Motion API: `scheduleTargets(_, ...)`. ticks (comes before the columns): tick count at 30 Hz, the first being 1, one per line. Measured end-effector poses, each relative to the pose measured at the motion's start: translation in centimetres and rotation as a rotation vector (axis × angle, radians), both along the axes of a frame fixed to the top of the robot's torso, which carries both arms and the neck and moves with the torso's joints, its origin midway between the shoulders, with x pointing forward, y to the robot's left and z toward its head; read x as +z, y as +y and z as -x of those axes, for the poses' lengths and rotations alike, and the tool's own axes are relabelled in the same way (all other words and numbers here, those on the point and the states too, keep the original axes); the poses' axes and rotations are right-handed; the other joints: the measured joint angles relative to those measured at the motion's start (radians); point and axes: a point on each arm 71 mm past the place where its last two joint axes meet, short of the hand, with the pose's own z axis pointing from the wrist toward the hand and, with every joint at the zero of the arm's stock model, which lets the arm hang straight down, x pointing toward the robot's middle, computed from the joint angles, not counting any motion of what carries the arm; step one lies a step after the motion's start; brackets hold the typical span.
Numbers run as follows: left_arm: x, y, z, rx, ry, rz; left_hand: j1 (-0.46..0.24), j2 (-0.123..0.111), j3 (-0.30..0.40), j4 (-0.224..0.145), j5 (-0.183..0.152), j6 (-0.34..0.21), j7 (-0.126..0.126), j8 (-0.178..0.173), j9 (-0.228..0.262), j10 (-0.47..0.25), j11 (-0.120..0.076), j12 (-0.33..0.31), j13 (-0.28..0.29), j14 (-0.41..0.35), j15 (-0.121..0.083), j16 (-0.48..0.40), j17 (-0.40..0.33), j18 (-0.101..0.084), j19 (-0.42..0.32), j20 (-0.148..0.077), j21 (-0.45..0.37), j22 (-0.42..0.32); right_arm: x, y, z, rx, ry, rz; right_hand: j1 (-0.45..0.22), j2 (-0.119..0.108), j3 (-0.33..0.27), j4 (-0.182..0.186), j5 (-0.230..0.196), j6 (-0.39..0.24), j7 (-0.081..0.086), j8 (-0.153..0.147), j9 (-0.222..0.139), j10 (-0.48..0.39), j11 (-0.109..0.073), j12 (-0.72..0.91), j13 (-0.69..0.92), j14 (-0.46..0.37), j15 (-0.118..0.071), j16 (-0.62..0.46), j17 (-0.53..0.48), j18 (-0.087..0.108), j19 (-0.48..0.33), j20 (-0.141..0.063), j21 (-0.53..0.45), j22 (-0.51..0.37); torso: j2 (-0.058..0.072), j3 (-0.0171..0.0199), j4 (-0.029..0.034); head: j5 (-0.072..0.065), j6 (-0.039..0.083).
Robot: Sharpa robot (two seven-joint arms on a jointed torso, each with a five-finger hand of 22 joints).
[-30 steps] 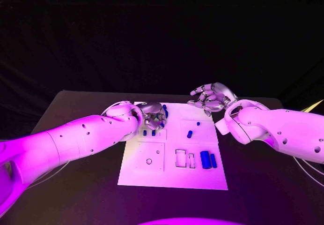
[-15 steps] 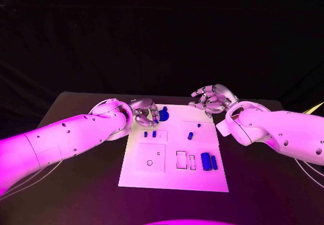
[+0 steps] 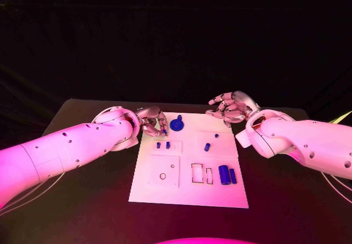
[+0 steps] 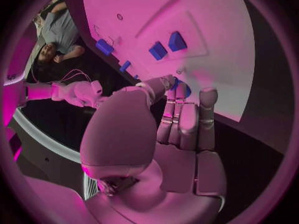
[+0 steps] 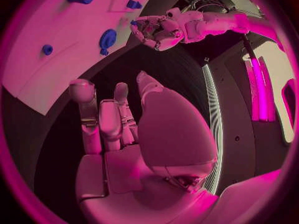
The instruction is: Assemble the parts on the task board
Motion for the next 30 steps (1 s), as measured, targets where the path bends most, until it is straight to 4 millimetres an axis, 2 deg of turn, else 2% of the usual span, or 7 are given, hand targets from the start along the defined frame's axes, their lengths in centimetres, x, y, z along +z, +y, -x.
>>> scheduleTargets(30, -0.98, -0.33, -0.79, 0.004, 0.039, -0.039, 0.0, 0.0, 0.0, 0.0, 0.0, 0.0, 0.0, 0.0, 0.0, 0.004, -0.004, -0.012, 0.0, 0.0, 0.0, 0.0, 0.0, 0.0, 0.0, 0.0, 0.0, 0.0, -0.02, 0.09, -0.01, 0.002, 0.0, 0.0, 0.0, 0.0, 0.0, 0.0, 0.0, 0.0, 0.0, 0.0, 0.0, -0.002, -0.002, 0.0, -0.003, 0.0, 0.0, 0.0, 0.0, 0.0, 0.0, 0.0, -0.011, -0.003, 0.001, 0.0011, -0.0016, 0.004, -0.003)
